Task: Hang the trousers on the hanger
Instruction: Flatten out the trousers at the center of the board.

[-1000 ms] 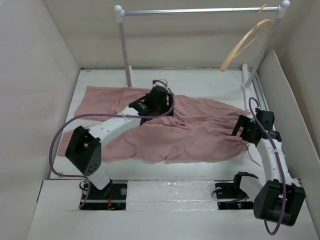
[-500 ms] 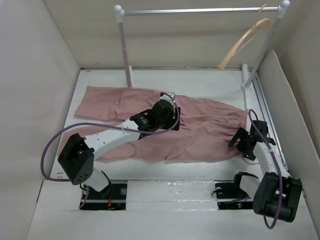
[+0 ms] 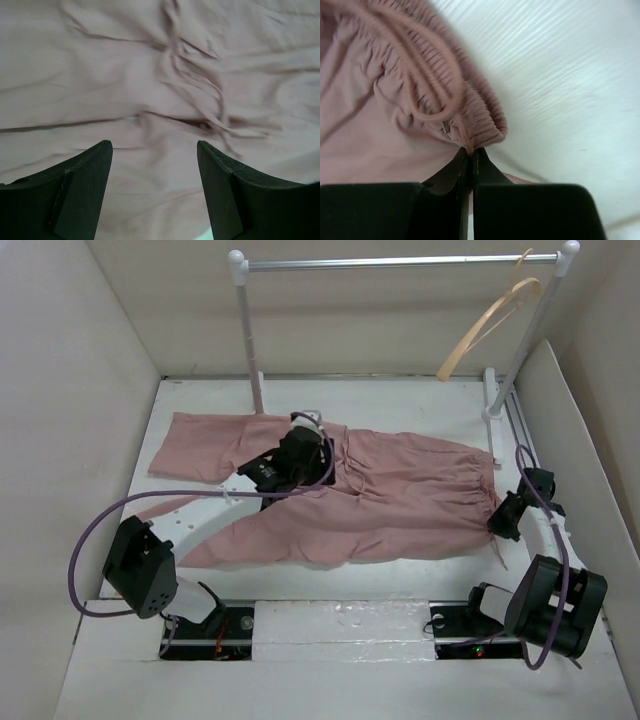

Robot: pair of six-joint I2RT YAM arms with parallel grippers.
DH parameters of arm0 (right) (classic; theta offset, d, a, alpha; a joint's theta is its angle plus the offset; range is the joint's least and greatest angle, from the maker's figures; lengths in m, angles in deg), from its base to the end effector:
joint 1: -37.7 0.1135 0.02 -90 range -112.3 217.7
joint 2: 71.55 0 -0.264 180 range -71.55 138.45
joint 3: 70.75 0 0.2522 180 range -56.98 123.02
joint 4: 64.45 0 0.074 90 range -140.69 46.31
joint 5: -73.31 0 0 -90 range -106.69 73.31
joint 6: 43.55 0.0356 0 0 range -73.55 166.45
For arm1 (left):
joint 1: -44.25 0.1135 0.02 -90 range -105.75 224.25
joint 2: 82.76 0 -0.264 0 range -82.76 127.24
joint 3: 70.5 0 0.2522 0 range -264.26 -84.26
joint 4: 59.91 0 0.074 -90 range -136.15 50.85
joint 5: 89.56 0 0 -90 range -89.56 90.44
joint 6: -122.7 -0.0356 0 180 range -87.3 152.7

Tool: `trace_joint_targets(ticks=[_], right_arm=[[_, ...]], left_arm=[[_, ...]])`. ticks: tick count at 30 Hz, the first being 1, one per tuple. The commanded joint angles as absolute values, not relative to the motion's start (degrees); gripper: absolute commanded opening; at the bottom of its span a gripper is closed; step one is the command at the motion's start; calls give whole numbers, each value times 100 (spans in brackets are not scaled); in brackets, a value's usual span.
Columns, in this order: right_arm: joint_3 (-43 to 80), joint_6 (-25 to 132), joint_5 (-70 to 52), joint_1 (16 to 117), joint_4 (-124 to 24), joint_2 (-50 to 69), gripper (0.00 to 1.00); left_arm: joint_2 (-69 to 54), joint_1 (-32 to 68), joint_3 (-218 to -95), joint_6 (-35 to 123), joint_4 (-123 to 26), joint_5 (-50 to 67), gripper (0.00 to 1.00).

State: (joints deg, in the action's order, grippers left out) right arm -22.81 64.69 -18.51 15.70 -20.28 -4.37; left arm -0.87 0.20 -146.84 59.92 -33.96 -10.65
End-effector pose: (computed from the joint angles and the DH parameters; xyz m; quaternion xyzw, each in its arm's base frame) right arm 0.1894 -0.0778 0.1757 0.3382 0.9124 -0.0230 0.2293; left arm 0.2395 -0.2222 0.2935 0.0804 0.8660 -0.2148 0.4444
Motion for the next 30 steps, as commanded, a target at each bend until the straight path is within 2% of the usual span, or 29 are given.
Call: trace_joint_targets(ticks=[1, 3, 4, 5, 7, 8, 11, 15, 17, 18, 19, 20, 21, 22, 24, 26, 29, 30], right_arm=[[-1586, 6087, -2845, 1204, -1783, -572, 0], [-1402, 5973, -3188, 977, -1703, -545, 0], [-1244, 5859, -3093, 906, -1677, -484, 45], [-1182, 5806, -2962, 905, -1694, -458, 45], [-1006, 5735, -2646, 905, -1564, -379, 95], [-970, 5709, -2348, 905, -1493, -422, 99], [-1101, 5761, -1891, 1133, -1448, -1147, 100], [-1348, 5788, -1265, 1834, -1291, -2285, 98], [-1531, 5700, -776, 2561, -1280, -2399, 90], [-1863, 5656, -433, 2749, -1412, -2617, 83], [-2006, 5630, -177, 2925, -1639, -2698, 57], [-2242, 5612, 304, 3448, -1772, -2794, 23], [-2244, 5612, 309, 3454, -1773, -2795, 23], [-2262, 5534, 448, 3628, -1799, -2778, 18], [-2157, 5139, 467, 4146, -1747, -2621, 16], [-1999, 4718, 520, 4611, -1598, -2436, 18], [-1753, 4207, 695, 5017, -1509, -2145, 32], [-1700, 4162, 722, 5262, -1536, -2110, 43]], left_arm=[[-620, 582, -14701, 5942, -3077, -1362, 64], [-743, 742, -14701, 5916, -2998, -1441, 65], [-796, 855, -14701, 5916, -2936, -1546, 66], [-823, 917, -14710, 5933, -2936, -1625, 66], [-823, 1041, -14684, 6003, -2813, -1835, 68], [-814, 1224, -14666, 6090, -2787, -2019, 68], [-797, 1742, -14508, 6319, -2742, -1961, 67], [-867, 3566, -14148, 6687, -3049, -934, 64], [-937, 4010, -14016, 6864, -3024, -476, 63], [-981, 4099, -13998, 7013, -2893, -500, 63], [-1129, 4100, -13954, 7066, -2814, -605, 63], [-1357, 4100, -13867, 7224, -2508, -1006, 58], [-1481, 4100, -13866, 7321, -2505, -1010, 58], [-1604, 4100, -13788, 7426, -2392, -1306, 55], [-1893, 4100, -13734, 7620, -1962, -1572, 49], [-1983, 4362, -13752, 7752, -1594, -1705, 49], [-1975, 4853, -13603, 7831, -1442, -1915, 53], [-1835, 5064, -13550, 7849, -1433, -1890, 53]])
